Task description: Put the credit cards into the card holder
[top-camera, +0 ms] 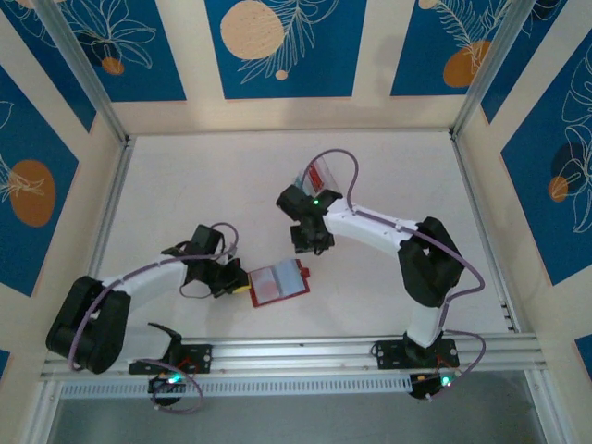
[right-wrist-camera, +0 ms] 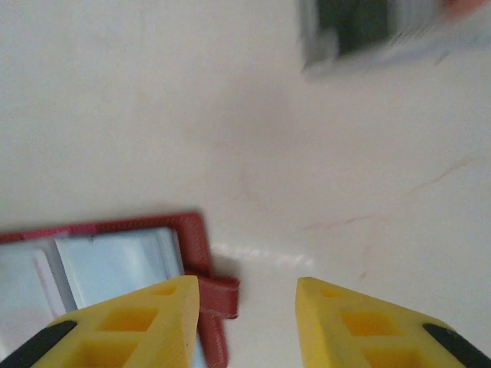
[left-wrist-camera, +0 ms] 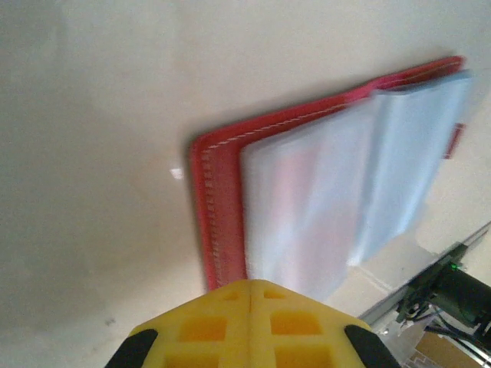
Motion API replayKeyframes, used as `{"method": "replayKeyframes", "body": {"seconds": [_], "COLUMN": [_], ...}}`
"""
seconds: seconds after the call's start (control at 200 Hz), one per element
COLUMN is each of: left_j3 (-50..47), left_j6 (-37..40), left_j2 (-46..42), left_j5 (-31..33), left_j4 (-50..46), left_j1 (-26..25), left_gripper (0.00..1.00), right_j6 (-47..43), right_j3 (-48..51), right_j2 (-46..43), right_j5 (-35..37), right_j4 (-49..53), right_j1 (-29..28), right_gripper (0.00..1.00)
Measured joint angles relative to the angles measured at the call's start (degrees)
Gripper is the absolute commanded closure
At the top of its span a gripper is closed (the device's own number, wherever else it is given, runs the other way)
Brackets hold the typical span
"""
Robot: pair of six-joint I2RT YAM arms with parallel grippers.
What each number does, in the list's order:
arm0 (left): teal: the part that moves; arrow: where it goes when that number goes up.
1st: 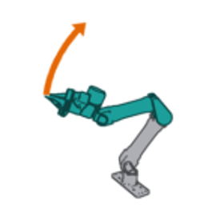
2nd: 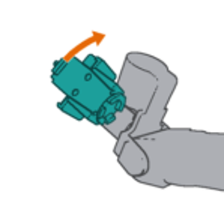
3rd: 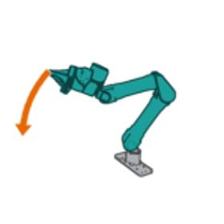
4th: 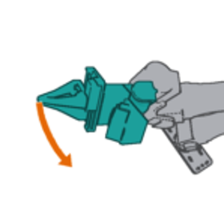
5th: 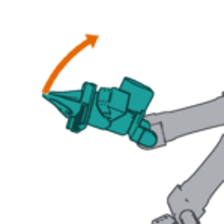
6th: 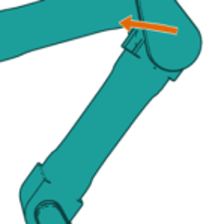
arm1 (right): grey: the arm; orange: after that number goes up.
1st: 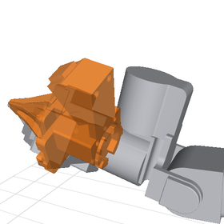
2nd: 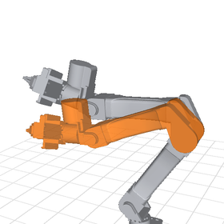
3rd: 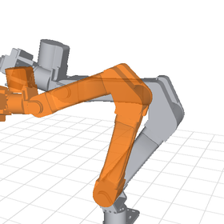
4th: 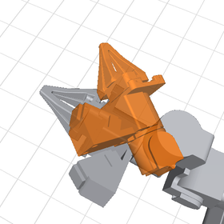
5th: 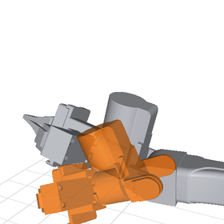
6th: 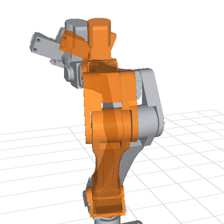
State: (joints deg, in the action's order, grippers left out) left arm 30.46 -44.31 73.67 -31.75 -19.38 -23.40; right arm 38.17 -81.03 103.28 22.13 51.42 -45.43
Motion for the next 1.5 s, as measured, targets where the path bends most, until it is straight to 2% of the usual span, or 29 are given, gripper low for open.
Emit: {"method": "replayKeyframes", "body": {"seconds": [0.285, 0.515, 0.795, 0.975, 1.13, 1.27, 1.5], "left_j3": [5.9, 5.92, 5.92, 5.81, 5.35, 5.27, 5.27], "left_j6": [2.73, 2.93, 2.91, 2.91, 2.91, 2.91, 2.91], "left_j2": [-3.67, -3.28, -1.86, -1.86, -1.86, -1.86, -1.86], "left_j5": [1.49, 1.84, 1.81, 1.81, 1.81, 1.79, 1.79], "left_j4": [-5.35, -6.38, -6.12, -5.92, -5.77, -5.53, -5.49], "left_j1": [0.31, 0.31, 0.31, 0.31, 0.31, 0.31, 0.31], "left_gripper": [0.99, 0.99, 0.99, 0.99, 0.99, 0.99, 0.99], "right_j6": [-9.64, -15.56, -18.14, -18.32, -18.32, -18.67, -18.75], "right_j3": [-13.33, -19.26, -26.18, -27.26, -27.26, -27.3, -27.3], "right_j2": [3.32, 10.27, 17.62, 21.4, 21.94, 22.43, 23.3], "right_j5": [12.5, 13.64, 12.87, 15.13, 18.12, 20.02, 22.71], "right_j4": [5.4, 5.81, 6.03, 6.91, 7.63, 8.02, 8.24], "right_j1": [9.25, 12.15, 11.13, 9.99, 9.18, 8.9, 8.68], "right_gripper": [0.52, 0.52, 0.53, 0.54, 0.57, 0.63, 0.64]}}
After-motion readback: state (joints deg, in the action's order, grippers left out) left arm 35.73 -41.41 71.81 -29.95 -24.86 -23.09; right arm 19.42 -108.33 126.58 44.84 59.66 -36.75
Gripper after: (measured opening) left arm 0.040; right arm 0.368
